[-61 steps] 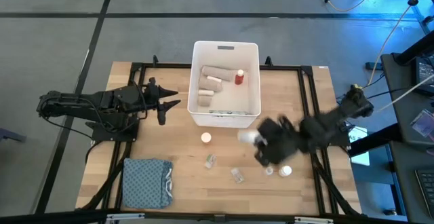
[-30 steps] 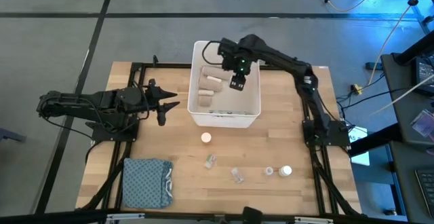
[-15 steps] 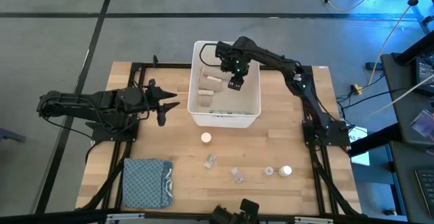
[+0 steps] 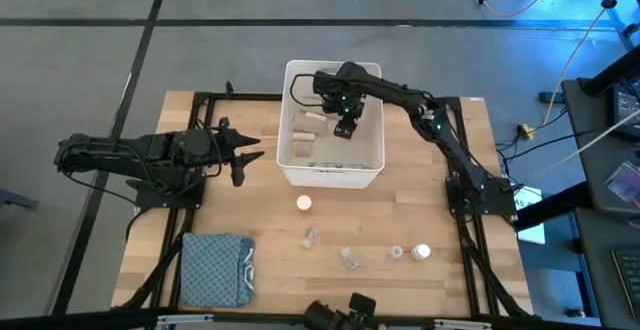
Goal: Pick & place medical supplies in basket/bin
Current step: Put the large white pill bottle into the white bin, then put the small white pill bottle into the white bin
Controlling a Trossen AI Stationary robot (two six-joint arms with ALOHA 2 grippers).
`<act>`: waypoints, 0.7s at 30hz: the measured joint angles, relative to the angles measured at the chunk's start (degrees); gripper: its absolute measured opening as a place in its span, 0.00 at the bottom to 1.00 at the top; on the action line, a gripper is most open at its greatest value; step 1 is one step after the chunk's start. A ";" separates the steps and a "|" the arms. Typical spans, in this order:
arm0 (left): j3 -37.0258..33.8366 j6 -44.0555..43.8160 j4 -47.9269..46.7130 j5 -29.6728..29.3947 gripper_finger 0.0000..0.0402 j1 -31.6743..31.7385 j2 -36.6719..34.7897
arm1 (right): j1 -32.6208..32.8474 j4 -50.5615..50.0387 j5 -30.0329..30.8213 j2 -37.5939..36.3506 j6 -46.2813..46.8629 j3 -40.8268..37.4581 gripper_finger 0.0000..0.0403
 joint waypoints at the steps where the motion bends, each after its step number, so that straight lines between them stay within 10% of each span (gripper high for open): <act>1: 0.00 0.02 -0.02 0.00 0.41 0.01 0.00 | 0.00 0.00 0.00 0.00 0.02 0.00 0.50; 21: 0.00 0.02 -0.41 -0.02 0.41 0.01 0.00 | 0.00 0.07 -0.66 -0.71 0.22 0.00 0.72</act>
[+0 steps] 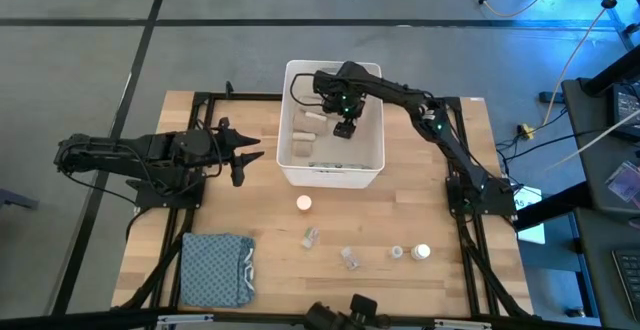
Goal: Pick & place medical supplies in basket/bin
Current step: Put the small white pill bottle into the white bin
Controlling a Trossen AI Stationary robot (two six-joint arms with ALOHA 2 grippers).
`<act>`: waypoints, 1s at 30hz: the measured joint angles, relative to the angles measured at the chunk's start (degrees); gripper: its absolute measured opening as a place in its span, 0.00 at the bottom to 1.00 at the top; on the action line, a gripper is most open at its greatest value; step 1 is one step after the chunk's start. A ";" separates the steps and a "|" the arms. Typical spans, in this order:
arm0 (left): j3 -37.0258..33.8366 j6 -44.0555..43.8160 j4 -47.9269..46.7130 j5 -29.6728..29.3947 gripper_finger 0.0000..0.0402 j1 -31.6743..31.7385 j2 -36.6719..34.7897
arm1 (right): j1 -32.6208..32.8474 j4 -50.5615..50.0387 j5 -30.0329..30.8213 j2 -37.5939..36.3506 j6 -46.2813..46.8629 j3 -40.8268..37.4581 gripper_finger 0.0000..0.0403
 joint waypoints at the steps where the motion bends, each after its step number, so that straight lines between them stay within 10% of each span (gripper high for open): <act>1: 0.00 0.00 0.00 0.00 0.41 0.00 0.00 | 0.11 0.00 0.00 -0.55 0.02 0.00 0.73; 24: 0.00 0.17 0.02 0.16 0.41 0.00 0.00 | 10.53 0.35 0.35 -19.36 4.67 4.13 0.75; 30: 0.00 9.72 0.57 9.97 0.41 -0.04 -0.04 | 20.56 -0.13 1.27 -26.95 16.01 3.87 0.75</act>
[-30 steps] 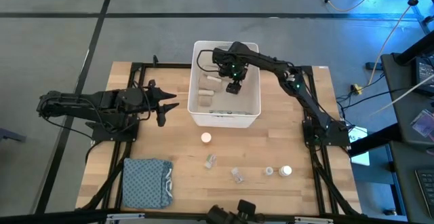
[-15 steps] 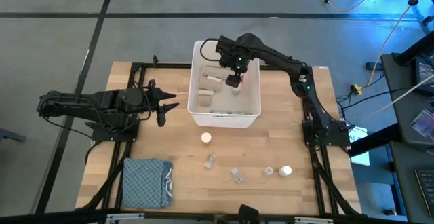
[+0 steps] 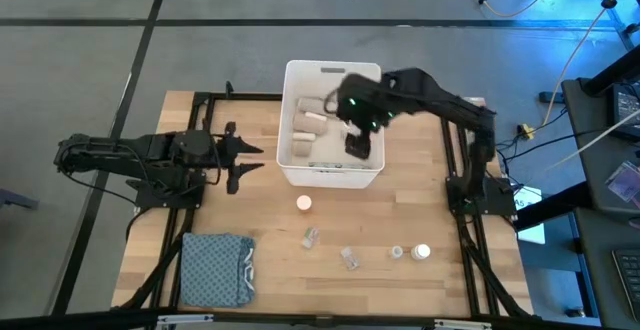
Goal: Pick & place medical supplies in basket/bin
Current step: Put the small white pill bottle into the white bin
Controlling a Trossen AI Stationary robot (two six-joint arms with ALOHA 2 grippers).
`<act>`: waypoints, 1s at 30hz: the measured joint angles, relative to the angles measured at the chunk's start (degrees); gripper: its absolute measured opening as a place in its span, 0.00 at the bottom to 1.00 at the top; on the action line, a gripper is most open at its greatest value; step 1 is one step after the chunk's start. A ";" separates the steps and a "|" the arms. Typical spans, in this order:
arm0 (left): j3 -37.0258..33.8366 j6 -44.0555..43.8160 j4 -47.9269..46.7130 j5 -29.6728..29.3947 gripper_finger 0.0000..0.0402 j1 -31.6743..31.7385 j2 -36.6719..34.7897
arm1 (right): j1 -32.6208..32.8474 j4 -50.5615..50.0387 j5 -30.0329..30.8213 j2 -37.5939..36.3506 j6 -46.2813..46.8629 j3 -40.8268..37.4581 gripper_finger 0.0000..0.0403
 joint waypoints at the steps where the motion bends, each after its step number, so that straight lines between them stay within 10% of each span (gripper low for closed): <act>1: 0.00 0.80 0.39 1.40 0.41 -0.06 0.00 | 2.02 0.02 0.01 -0.78 2.54 0.00 0.75; 10: 0.00 3.21 3.38 6.94 0.41 -2.66 0.00 | 23.70 0.17 5.36 -2.18 24.77 -3.89 0.75; 24: 0.00 -0.32 3.40 6.79 0.41 -2.84 0.00 | 51.69 -0.16 2.68 -10.38 98.10 -38.95 0.63; 30: 0.00 -2.53 3.38 6.80 0.41 -2.84 0.00 | 54.60 0.93 -4.40 -11.77 106.38 -48.12 0.62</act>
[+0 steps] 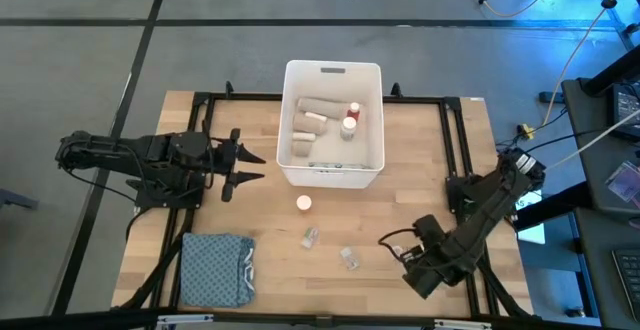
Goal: Pick & place medical supplies in basket/bin
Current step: Put the small white pill bottle into the white bin
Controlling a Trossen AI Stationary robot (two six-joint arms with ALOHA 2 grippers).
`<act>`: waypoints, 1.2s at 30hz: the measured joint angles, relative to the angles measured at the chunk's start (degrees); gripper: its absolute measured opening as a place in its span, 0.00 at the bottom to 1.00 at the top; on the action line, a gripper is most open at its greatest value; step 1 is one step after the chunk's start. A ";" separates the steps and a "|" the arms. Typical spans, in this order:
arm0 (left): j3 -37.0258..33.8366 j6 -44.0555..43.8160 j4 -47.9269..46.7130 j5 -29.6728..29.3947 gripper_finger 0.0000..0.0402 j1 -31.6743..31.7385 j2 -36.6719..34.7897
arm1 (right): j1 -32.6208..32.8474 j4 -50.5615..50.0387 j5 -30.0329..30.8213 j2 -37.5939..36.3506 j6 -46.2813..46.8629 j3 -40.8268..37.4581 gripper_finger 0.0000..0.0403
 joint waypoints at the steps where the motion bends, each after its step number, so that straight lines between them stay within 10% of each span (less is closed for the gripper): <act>1: 0.00 -0.37 0.00 0.01 0.41 0.00 0.00 | -0.01 0.72 -1.17 -0.35 0.05 -1.37 0.62; 15: 0.00 -1.22 0.02 0.01 0.41 0.00 0.00 | -1.09 14.76 1.21 -17.47 -1.02 -21.96 0.62; 36: 0.00 -2.10 -0.02 -2.89 0.41 0.00 0.00 | -1.25 27.90 0.31 -18.40 -0.82 -28.65 0.69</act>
